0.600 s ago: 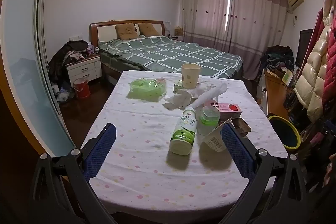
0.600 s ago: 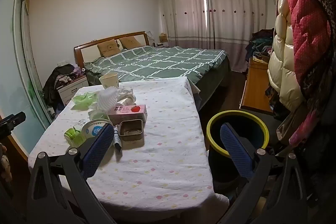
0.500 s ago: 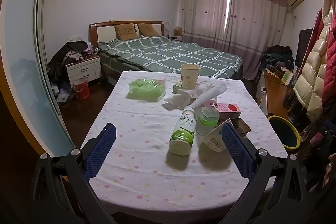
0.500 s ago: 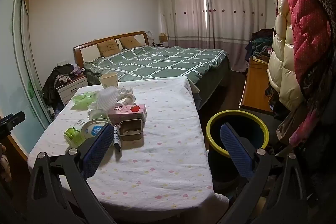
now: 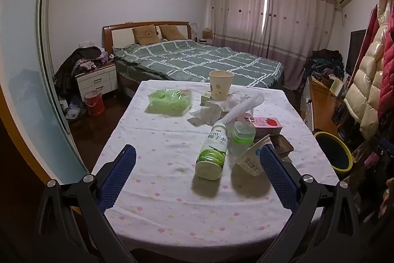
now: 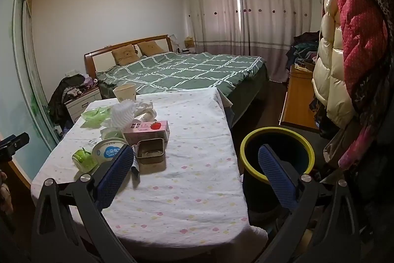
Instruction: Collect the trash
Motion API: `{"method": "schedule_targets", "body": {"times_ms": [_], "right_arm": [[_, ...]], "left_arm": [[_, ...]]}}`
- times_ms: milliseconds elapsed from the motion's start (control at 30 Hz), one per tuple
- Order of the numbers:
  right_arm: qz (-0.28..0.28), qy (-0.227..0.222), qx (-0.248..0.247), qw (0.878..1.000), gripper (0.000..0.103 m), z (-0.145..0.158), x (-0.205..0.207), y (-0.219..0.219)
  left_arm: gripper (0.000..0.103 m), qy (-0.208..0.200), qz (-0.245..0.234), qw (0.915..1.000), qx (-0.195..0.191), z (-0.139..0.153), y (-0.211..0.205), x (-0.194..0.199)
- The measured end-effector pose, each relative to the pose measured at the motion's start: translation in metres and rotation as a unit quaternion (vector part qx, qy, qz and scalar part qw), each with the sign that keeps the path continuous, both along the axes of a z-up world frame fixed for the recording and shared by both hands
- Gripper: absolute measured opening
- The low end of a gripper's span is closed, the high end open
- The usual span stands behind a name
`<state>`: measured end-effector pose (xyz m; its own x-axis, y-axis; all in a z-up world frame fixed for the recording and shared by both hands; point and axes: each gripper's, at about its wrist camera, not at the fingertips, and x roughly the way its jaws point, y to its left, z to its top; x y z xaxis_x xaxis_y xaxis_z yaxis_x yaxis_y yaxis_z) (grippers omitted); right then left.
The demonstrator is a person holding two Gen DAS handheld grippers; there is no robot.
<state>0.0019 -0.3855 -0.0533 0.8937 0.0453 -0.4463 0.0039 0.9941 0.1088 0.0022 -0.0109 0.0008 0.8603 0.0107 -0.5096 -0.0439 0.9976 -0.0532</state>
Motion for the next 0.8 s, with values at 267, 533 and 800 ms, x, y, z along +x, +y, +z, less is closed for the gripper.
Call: {"method": "schedule_targets", "body": {"times_ms": [267,533,800], "right_arm": [[-0.002,0.004,0.000,1.000,0.097,0.001,0.001,0.003],[0.000,0.007,0.001,1.000,0.097,-0.001,0.003,0.002],[-0.003,0.007,0.001,1.000,0.097,-0.002,0.004,0.004]], "left_arm": [[0.099,0.007,-0.001,1.0000,0.000,-0.009,-0.001,0.007],[0.099,0.008,0.000,1.0000,0.002,-0.014,-0.003,0.010],[0.099,0.010,-0.004,0.9999,0.004,-0.012,-0.004,0.010]]}}
